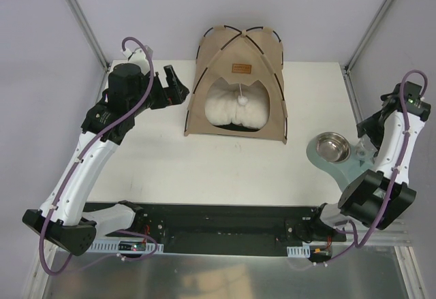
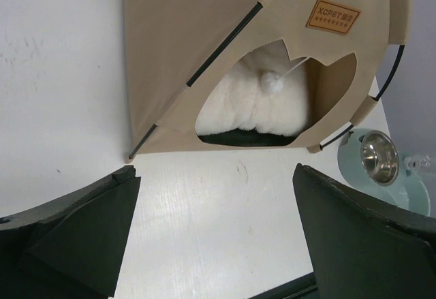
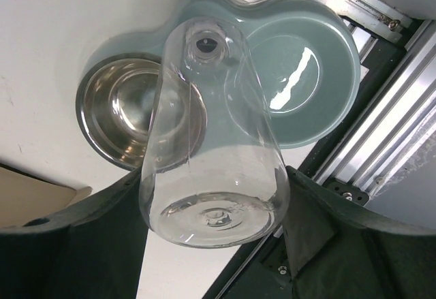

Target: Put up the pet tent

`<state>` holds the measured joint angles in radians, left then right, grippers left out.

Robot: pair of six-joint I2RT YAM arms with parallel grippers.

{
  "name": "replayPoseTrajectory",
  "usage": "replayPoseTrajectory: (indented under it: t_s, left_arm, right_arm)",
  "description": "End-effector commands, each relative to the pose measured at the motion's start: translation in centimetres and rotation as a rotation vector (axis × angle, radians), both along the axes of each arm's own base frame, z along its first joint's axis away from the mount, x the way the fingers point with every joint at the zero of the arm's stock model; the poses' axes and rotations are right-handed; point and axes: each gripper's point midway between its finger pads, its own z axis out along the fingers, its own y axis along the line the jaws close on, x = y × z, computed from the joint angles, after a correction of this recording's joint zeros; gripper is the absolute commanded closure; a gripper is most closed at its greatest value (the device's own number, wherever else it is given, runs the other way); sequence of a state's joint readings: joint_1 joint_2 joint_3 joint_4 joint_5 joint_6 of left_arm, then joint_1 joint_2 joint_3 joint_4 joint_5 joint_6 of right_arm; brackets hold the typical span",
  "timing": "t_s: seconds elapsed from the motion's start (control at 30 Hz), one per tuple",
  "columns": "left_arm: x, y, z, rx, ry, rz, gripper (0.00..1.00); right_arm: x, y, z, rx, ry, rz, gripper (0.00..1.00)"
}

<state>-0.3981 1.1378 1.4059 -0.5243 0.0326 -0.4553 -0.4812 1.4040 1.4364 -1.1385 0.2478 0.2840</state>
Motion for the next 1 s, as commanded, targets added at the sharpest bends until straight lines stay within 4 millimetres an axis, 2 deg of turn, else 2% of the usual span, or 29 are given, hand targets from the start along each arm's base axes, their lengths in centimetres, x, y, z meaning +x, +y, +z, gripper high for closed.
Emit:
replayPoseTrajectory:
  t_s: [0.0,0.2,0.3,0.47,0.53,0.67,0.8,0.87,0.97]
  left_arm:
    - [0.4,0.7,1.9,0.014,-0.054,0.022,0.01]
    - [0.3,0.7,2.0,0.019,-0.058,0.020,0.01]
    - [0.3,0.7,2.0,0.020,-0.059,0.019,0.01]
    - [0.4,1.3,1.9,0.031,-0.061,0.044,0.01]
    - [0.4,1.3,1.8,0.033,-0.059,0.044,0.01]
    - [0.5,1.4,1.9,0.033,-0.061,0.052,0.01]
    - [0.4,1.6,2.0,0.035,-0.062,0.059,0.01]
    - [0.4,1.7,2.0,0.034,-0.062,0.062,0.01]
    - [0.4,1.8,2.1,0.035,-0.067,0.068,0.01]
  right_arm:
    - [1.2,-0.3,-1.0,0.109,-0.015,-0.019,0.69]
    - [2.2,-0.1,-2.2,0.236,0.009,-0.017,0.60]
    - [2.4,-0.4,-2.8,0.240,0.033,-0.022,0.59]
    - [2.6,-1.3,-2.9,0.222,0.081,0.006,0.50]
    - [2.9,-1.3,-3.1,0.248,0.106,0.039,0.50]
    - [3.8,-0.4,-3.1,0.340,0.106,0.081,0.61]
    - [3.8,-0.4,-3.9,0.367,0.143,0.084,0.62]
    - [3.9,-0.4,-4.3,0.376,0.154,0.087,0.59]
    - [4.2,-0.9,-4.2,0.353,0.160,0.088,0.49]
